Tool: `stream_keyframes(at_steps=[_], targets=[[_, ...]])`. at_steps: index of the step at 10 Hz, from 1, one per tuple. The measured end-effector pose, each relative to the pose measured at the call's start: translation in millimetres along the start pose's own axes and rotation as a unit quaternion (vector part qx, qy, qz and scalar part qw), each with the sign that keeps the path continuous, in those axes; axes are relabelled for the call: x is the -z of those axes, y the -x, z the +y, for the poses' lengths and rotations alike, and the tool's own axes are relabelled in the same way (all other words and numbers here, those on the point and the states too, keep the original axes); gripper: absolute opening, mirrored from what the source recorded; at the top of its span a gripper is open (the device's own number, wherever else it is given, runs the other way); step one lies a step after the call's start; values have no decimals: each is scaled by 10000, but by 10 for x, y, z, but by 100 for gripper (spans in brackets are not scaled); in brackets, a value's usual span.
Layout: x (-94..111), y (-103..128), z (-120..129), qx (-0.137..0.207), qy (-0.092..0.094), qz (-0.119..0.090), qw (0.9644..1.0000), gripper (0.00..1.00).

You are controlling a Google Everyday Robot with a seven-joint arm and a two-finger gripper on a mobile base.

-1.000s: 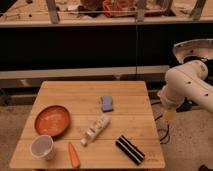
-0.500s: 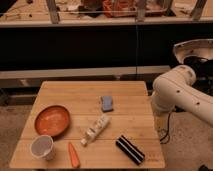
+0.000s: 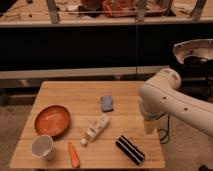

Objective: Move the arm in a circular motion

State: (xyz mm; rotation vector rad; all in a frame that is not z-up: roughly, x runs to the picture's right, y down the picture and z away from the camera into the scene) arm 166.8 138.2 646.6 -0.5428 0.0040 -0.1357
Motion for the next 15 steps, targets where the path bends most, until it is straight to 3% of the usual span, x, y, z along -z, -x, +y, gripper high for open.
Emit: stream_keyframes(at_steps=[3, 4, 6, 11, 15], targets=[[46, 427, 7, 369, -18, -77, 9993, 80], [79, 689, -6, 542, -13, -137, 9984, 80], [119, 896, -25, 744, -25, -167, 9971, 80], [197, 1657, -284, 1276, -201, -264, 9913, 80], [179, 1774, -564, 1365, -296, -288, 9898, 80]])
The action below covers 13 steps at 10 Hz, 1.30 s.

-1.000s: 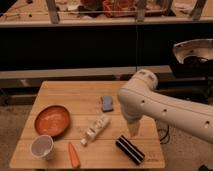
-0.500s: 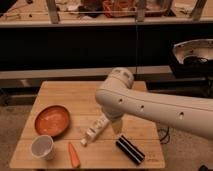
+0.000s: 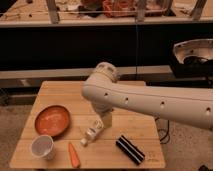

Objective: Move the arm in a circular motion

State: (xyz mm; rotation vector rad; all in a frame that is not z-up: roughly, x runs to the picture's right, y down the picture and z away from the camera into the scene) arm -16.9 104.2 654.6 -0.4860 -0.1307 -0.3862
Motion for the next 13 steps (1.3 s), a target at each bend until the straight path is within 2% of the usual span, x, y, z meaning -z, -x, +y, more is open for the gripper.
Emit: stream_keyframes(at_steps=[2, 4, 9, 11, 13], targets=[[-13, 94, -160, 49, -36, -29, 10000, 80], [-42, 24, -307, 53, -13, -1, 10000, 80], [-147, 137, -775, 240, -24, -25, 9997, 80], [-196, 125, -848, 211, -6, -74, 9997, 80], [-251, 157, -963, 177, -15, -153, 9997, 72]])
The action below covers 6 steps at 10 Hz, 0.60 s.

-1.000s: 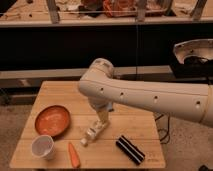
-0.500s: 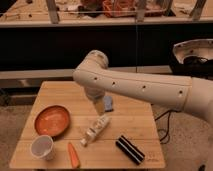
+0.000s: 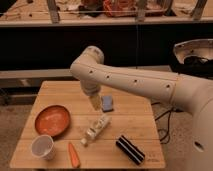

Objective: Move the arm in a circular motion

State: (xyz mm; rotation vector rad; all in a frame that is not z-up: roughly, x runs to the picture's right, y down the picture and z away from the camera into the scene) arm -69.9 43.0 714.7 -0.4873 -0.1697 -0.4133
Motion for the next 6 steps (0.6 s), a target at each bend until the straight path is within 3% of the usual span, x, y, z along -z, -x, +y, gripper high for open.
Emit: stream_keyframes(at_steps=[3, 6], targets=[[-126, -110, -127, -254, 27, -83, 9996, 80], [-193, -215, -216, -422, 62, -169, 9989, 76]])
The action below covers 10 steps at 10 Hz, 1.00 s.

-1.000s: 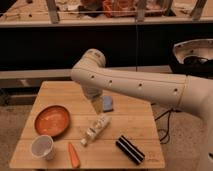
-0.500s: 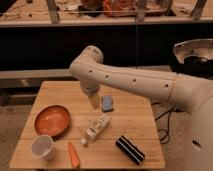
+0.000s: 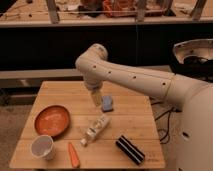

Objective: Move the arm in a circular motion

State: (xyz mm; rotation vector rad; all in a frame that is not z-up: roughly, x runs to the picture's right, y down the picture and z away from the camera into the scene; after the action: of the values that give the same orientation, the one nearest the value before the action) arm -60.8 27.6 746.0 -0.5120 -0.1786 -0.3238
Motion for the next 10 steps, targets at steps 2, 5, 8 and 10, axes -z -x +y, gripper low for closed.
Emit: stream_keyframes(at_steps=[2, 5, 8, 10], targets=[[-12, -88, -34, -133, -10, -55, 9999, 66], [-45, -323, 25, -417, -43, -131, 9990, 79], [-50, -465, 5, -708, -119, -211, 9972, 80], [-64, -640, 36, -892, -147, -253, 9956, 80]])
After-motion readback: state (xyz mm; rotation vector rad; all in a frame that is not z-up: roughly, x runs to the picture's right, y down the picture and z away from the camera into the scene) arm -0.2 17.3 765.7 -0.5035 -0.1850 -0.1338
